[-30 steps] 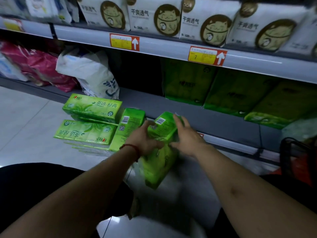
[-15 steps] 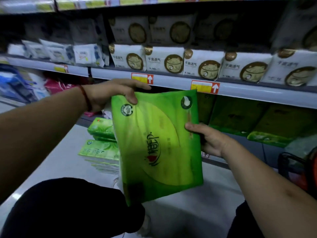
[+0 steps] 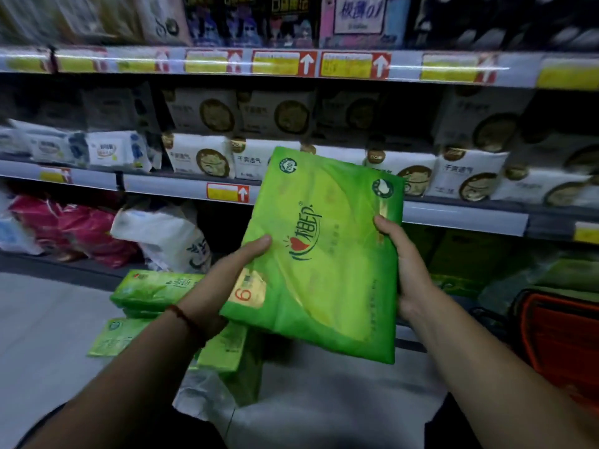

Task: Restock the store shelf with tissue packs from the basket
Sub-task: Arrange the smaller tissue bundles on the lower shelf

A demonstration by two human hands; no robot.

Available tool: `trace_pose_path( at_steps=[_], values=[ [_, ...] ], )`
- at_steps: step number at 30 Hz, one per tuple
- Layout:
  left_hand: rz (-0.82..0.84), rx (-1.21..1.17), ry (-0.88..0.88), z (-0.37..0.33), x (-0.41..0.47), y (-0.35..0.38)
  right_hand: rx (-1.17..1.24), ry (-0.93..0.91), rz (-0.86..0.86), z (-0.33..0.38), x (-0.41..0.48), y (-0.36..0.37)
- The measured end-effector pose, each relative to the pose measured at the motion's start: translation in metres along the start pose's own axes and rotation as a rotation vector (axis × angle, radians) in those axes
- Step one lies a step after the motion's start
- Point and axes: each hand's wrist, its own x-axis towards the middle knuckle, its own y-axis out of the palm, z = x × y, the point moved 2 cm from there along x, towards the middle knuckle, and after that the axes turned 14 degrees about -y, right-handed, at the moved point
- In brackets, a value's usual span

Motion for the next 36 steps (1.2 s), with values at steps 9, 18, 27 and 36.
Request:
trace_pose_path(
  at_steps=[9,18,27,36],
  values=[
    [0.004,-0.042,0.016,-0.004,0.016,-0.002,-0.058,0.003,-0.028,0.005,-0.004,-0.005],
    [0.021,0.084,0.042,-0.011,0.031,0.006,-0.139,0.013,-0.041,-0.001,-0.006,-0.014],
    [-0.071,0.126,0.044,-0.007,0.039,0.002,-0.328,-0.107,0.0,-0.007,-0.007,-0.009],
    [-0.019,-0.267,0.14,-0.015,0.03,-0.001,0.123,-0.089,-0.047,0.025,-0.01,-0.005]
  ],
)
